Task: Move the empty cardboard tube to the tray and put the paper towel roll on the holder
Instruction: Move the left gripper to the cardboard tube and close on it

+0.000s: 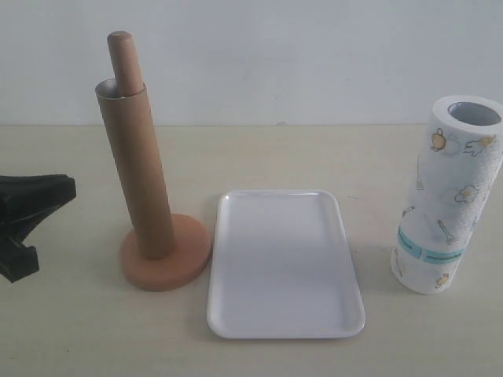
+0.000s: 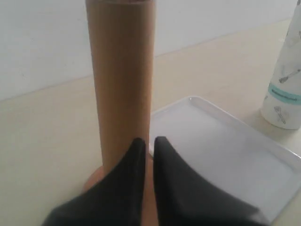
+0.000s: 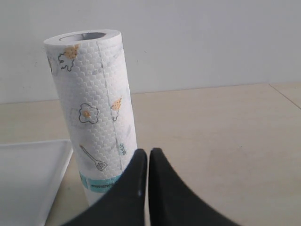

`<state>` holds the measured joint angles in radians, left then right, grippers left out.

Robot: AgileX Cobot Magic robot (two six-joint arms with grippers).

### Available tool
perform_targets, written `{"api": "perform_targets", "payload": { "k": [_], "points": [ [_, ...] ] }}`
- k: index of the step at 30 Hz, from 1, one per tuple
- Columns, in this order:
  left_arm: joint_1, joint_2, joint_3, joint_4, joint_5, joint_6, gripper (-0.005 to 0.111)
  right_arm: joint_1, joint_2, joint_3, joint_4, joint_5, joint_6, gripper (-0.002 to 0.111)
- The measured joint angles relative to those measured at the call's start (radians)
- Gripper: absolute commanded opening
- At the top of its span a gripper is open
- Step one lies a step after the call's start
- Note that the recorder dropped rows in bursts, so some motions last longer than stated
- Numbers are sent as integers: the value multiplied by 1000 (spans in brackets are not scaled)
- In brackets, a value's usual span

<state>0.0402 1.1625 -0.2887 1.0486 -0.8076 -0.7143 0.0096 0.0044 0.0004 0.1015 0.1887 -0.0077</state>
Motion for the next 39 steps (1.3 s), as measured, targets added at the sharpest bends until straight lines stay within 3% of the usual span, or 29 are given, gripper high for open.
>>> {"api": "perform_targets", "payload": {
  "k": [6, 8, 22, 32, 39],
  "points": [
    [0, 107, 0, -60, -68, 34, 75, 0, 0, 0, 0, 0, 0, 1],
    [0, 129, 0, -104, -97, 43, 82, 0, 0, 0, 0, 0, 0, 1],
    [0, 202, -48, -187, -209, 77, 83, 0, 0, 0, 0, 0, 0, 1],
    [-62, 348, -104, -194, -224, 129, 83, 0, 0, 0, 0, 0, 0, 1],
    [-69, 437, -188, -230, -224, 140, 83, 0, 0, 0, 0, 0, 0, 1]
  ]
}}
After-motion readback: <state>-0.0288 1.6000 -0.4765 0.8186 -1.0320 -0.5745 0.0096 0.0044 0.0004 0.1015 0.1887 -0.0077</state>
